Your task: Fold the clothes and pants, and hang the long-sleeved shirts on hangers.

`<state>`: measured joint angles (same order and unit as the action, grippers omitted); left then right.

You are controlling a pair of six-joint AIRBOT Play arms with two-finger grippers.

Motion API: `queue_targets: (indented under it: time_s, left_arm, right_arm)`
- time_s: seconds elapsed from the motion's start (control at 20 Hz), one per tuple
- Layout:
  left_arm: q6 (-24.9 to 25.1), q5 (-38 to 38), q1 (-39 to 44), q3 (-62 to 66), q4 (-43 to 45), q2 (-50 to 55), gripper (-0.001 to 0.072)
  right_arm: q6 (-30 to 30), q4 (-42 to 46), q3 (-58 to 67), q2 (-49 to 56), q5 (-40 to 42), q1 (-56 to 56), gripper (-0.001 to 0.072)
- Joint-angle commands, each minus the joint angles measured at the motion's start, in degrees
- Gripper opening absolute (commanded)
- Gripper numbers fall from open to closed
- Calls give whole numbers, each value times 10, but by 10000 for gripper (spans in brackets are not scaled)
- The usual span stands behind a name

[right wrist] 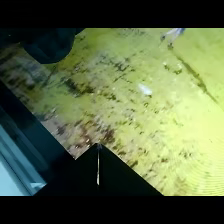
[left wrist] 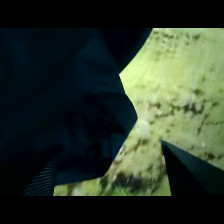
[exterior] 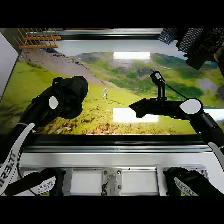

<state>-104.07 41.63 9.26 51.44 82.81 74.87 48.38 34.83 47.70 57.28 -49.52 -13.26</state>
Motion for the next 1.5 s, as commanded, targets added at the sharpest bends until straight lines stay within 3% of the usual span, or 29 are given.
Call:
queue_targets:
  time_s: [0.0,0.1,0.15,0.2,0.25,0.3,0.55,0.8,0.9,1.1,1.3,1.35,1.4,1.45]
  left_arm:
    - [1,-24,-3,50,-3,90,716]
    - [1,-18,6,91,-3,128,716]
    - [1,-12,8,110,-3,146,615]
    - [1,-5,8,126,-3,159,402]
    - [1,5,8,141,-3,169,138]
    - [1,17,8,156,-3,174,3]
    - [4,74,43,241,-4,119,4]
    - [3,74,155,305,-4,21,4]
    - [2,72,217,308,-5,-5,3]
    - [1,28,376,308,-5,6,4]
    - [1,-74,487,308,-3,58,5]
    - [1,-73,489,308,-3,62,149]
    - [1,-58,476,308,-3,59,517]
    - [-3,-27,452,308,-3,52,691]
  right_arm:
    - [0,0,0,0,0,0,21]
    - [0,0,0,0,0,0,21]
    - [0,0,0,0,0,0,21]
    - [0,0,0,0,0,0,21]
    - [0,0,0,0,0,0,21]
    - [0,0,0,0,0,0,21]
    - [-4,-2,0,1,28,0,21]
    - [-11,-75,2,0,33,2,20]
    - [-33,-52,16,-8,45,38,18]
    - [92,57,41,-57,77,175,17]
    - [140,120,40,-107,56,287,18]
    - [140,127,40,-114,49,303,18]
    - [140,130,40,-119,41,315,18]
    - [140,132,40,-122,34,324,18]
